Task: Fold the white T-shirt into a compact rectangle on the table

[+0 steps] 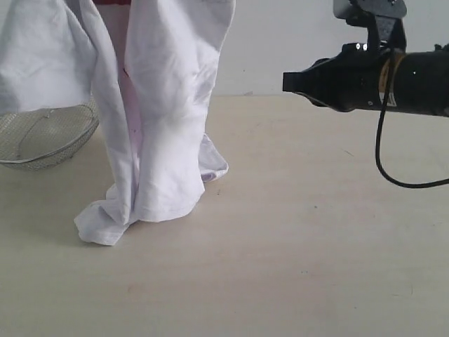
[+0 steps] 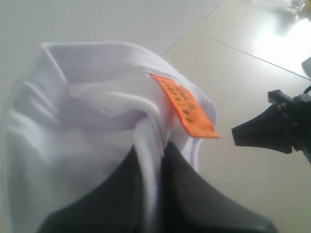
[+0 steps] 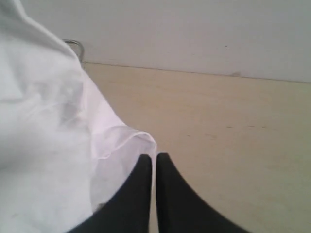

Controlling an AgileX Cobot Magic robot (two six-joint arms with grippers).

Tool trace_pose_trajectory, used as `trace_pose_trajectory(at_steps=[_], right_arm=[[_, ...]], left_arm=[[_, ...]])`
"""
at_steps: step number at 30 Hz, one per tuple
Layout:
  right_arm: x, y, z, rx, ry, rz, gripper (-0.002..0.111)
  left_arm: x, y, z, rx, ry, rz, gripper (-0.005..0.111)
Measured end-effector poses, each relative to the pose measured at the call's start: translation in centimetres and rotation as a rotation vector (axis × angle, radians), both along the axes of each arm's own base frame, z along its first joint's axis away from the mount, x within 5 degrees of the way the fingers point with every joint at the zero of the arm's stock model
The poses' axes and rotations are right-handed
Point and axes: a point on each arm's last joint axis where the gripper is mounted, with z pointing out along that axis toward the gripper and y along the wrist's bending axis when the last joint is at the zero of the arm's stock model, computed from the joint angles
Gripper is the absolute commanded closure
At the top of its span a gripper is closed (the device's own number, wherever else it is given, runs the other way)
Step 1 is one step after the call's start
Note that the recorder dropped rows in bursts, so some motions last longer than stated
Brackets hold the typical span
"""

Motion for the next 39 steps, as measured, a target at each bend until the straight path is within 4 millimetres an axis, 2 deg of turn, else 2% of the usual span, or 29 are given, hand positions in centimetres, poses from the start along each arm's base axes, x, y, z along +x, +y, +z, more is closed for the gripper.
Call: trace_pose_trajectory(at_steps=[7, 11, 14, 18, 19, 20, 24, 28, 30, 35, 39], right_arm=[[1.6, -2.4, -2.3, 0.254, -0.083, 0.167, 0.108], [2.5, -3.6, -2.6, 0.308, -0.172, 0.268, 0.105], [3.5, -3.7, -2.1, 0.292, -0.259, 0.325, 0.088], [4.7, -3.3, -1.1, 0.279, -0.329, 0.370, 0.041], [5.0, -2.9, -0.9, 0.275, -0.342, 0.383, 0.037], [5.1, -2.6, -0.7, 0.270, -0.351, 0.392, 0.036], [5.3, 0.1, -0.5, 0.220, -0.361, 0.440, 0.048], [5.2, 3.2, -1.0, 0.122, -0.373, 0.465, 0.049], [5.2, 4.0, -0.9, 0.100, -0.400, 0.451, 0.049], [5.8, 4.3, -0.4, 0.077, -0.454, 0.378, 0.049], [7.0, 4.4, -0.1, 0.089, -0.462, 0.357, 0.049]], left_arm=[[0.0, 0.0, 0.0, 0.003, -0.004, -0.005, 0.102], [0.5, -0.1, -1.1, 0.004, 0.021, -0.009, 0.102], [0.9, -0.1, -2.6, 0.008, 0.053, 0.002, 0.102], [1.2, 0.0, -3.4, 0.012, 0.063, 0.008, 0.102], [1.2, 0.0, -3.5, 0.012, 0.061, 0.011, 0.102], [1.3, 0.0, -3.4, 0.012, 0.056, 0.014, 0.102], [1.4, 0.0, -3.5, 0.013, 0.045, 0.022, 0.102], [1.6, 0.0, -3.8, 0.016, 0.045, 0.020, 0.102], [1.7, 0.0, -3.9, 0.017, 0.046, 0.021, 0.102], [1.6, 0.0, -4.0, 0.020, 0.055, 0.009, 0.102], [1.6, -0.1, -4.0, 0.019, 0.058, 0.006, 0.102]])
